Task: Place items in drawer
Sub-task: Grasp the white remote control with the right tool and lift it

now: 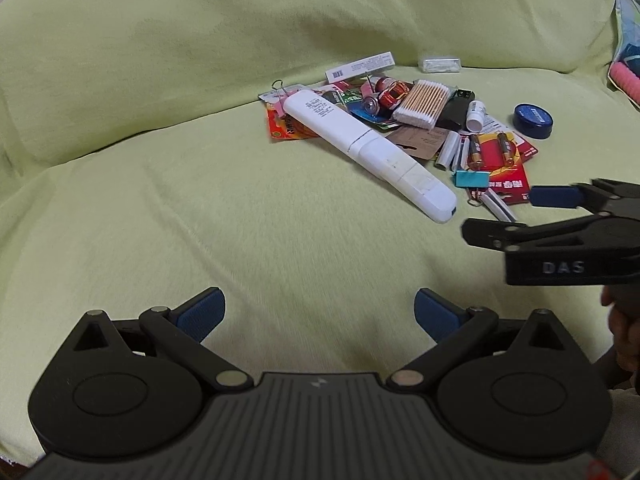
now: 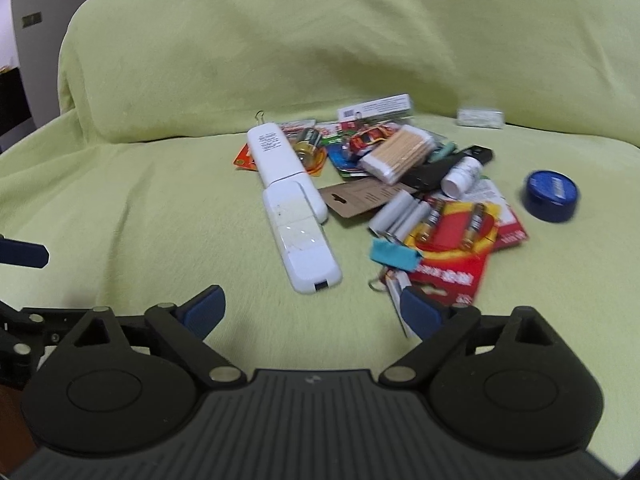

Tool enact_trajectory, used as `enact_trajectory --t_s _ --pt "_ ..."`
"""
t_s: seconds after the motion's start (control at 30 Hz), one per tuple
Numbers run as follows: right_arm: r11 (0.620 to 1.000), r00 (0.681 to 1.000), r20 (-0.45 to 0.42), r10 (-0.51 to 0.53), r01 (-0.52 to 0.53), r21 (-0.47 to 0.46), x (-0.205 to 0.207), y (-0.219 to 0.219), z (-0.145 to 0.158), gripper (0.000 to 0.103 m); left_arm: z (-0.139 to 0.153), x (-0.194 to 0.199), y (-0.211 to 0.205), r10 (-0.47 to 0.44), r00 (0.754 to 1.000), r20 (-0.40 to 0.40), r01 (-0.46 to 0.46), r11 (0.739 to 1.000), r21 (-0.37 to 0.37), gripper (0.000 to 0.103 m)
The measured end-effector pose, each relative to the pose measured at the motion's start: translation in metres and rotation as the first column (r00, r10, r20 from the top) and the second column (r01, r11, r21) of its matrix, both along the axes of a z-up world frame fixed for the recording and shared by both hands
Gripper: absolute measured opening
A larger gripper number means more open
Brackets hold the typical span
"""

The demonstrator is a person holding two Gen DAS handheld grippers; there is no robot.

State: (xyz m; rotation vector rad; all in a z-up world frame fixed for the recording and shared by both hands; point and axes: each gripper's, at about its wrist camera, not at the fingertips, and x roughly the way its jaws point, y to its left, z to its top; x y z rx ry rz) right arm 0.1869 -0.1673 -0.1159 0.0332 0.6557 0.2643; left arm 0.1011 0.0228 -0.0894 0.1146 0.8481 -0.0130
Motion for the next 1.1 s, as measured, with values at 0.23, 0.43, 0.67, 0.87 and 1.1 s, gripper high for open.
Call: enact_trajectory --t_s 0.23,0.43,0.67,0.87,1.1 --pt "0.997 0.997 0.009 0.072 -0.072 -0.014 0.028 0.012 -0.016 0.077 -0.011 0.028 0.006 -0.016 1.000 -0.017 0.015 1.000 -0.015 0.101" --pt "0.993 0.994 0.016 0.111 -0.110 -0.046 0.044 0.017 -0.022 0.070 -0.017 0.045 0.009 -0.052 0.998 -0.018 0.052 0.999 -0.016 0.101" --pt "0.990 0.992 0.006 0.127 -0.127 -0.058 0.065 0.019 -0.028 0.063 -0.022 0.055 0.015 -0.058 0.998 -0.021 0.058 0.998 -0.023 0.101" --pt "0.988 0.988 -0.019 0.154 -0.154 -0.016 0.074 0.018 -0.033 0.039 -0.026 0.057 0.019 -0.053 0.998 -0.030 0.052 0.998 -0.032 0.101" --pt "0.982 0.981 -0.052 0.186 -0.187 -0.010 0.053 0.010 -0.031 0.038 -0.025 0.052 0.020 -0.088 0.996 -0.024 0.086 0.994 -0.061 0.101"
